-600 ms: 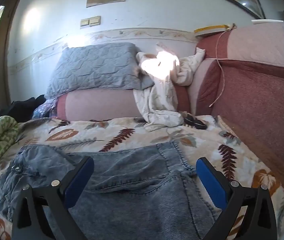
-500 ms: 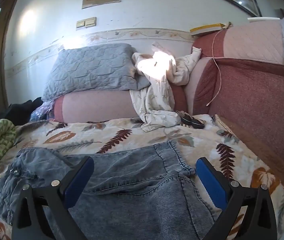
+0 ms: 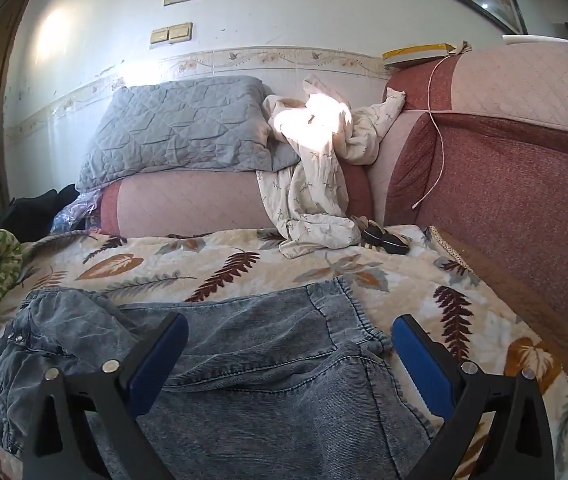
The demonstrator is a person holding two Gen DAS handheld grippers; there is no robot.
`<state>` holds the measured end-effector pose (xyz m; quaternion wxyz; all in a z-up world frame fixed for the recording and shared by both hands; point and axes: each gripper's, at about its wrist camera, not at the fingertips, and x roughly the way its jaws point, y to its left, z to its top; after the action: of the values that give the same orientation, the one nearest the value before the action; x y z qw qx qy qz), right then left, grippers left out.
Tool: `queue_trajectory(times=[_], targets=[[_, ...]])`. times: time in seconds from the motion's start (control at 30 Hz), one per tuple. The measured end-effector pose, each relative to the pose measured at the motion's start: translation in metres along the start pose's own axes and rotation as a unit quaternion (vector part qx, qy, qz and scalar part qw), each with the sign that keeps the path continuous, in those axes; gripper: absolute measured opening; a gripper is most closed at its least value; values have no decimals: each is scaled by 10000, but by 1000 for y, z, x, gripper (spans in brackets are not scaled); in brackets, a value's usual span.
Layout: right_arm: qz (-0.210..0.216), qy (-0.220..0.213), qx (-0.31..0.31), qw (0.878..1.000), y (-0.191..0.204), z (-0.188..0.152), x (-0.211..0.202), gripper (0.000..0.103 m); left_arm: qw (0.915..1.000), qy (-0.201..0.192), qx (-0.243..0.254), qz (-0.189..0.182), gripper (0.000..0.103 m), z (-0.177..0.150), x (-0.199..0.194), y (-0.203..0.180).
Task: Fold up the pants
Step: 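Move both grippers toward the waistband of the grey denim jeans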
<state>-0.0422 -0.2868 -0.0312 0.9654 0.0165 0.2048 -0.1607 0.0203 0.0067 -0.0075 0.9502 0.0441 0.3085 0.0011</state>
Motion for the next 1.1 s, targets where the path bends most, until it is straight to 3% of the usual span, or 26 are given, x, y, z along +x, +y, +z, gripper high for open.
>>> queue_trajectory(times=[0.47, 0.73, 0.87, 1.1], targets=[[34, 155, -103, 9998, 11, 1, 21, 103, 9998, 114, -20, 175, 103, 1, 28, 13], [-19, 120, -223, 9997, 15, 12, 45, 103, 9992, 340, -9, 221, 103, 4, 63, 21], [-34, 137, -55, 9999, -1, 28, 68, 103, 9984, 443, -138, 313, 103, 15, 91, 28], [-70, 574, 372, 9976, -37, 43, 116, 103, 9980, 408, -79, 479, 103, 40, 132, 25]])
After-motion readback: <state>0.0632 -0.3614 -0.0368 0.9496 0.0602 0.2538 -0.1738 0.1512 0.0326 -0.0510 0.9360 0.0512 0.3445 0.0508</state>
